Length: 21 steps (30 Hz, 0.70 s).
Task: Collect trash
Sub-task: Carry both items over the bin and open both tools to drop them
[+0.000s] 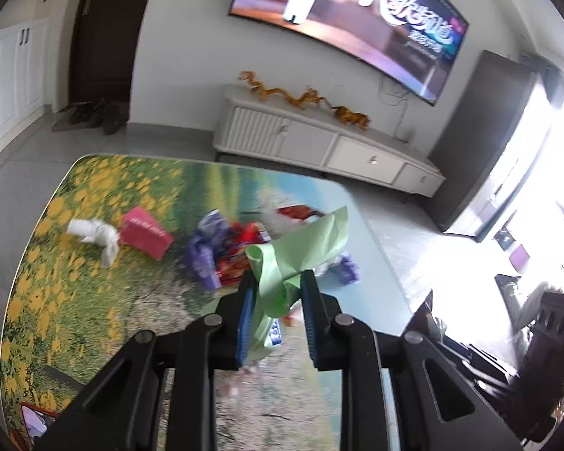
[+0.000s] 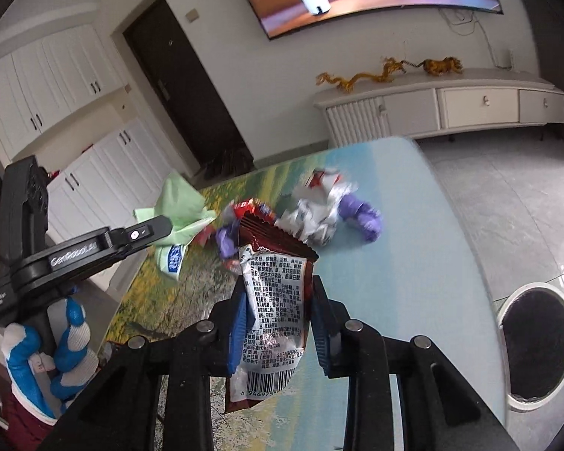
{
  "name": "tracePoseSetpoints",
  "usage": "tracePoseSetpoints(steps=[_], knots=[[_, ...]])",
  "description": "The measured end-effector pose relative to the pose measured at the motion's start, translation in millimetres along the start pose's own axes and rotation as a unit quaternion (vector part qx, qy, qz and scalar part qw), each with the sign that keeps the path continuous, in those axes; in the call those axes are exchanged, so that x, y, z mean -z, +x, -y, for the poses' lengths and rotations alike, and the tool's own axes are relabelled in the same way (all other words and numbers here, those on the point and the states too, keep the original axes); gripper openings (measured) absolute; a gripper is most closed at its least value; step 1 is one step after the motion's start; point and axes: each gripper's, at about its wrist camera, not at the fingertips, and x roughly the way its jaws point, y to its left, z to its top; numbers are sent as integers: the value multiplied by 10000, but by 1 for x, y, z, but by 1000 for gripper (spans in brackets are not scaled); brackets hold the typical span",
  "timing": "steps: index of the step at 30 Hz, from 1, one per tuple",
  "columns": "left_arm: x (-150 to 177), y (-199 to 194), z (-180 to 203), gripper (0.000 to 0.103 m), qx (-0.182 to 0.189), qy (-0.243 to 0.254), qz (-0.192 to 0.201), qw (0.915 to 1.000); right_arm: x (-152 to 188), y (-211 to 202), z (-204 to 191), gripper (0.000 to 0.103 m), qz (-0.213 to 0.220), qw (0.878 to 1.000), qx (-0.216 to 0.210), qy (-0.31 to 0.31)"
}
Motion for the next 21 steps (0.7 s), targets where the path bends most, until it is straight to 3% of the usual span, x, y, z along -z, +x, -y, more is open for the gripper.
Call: tracePoseSetpoints(steps=[5, 11, 15, 21], knots=[[-5, -8, 52, 22, 534, 363, -8, 9979, -14, -41, 28, 29, 467, 9979, 373, 267], [-5, 6, 147, 22, 1171, 1022, -251, 9875, -17, -87, 86, 29, 841, 9880, 1126, 647], [8, 37, 214, 22, 1503, 1420, -602, 9765, -8, -108, 133, 29, 900, 9766, 1700, 960], [40, 101, 287, 23, 1665, 1823, -1274, 9606, 13, -115, 194, 29, 751, 9593, 2289, 1473]])
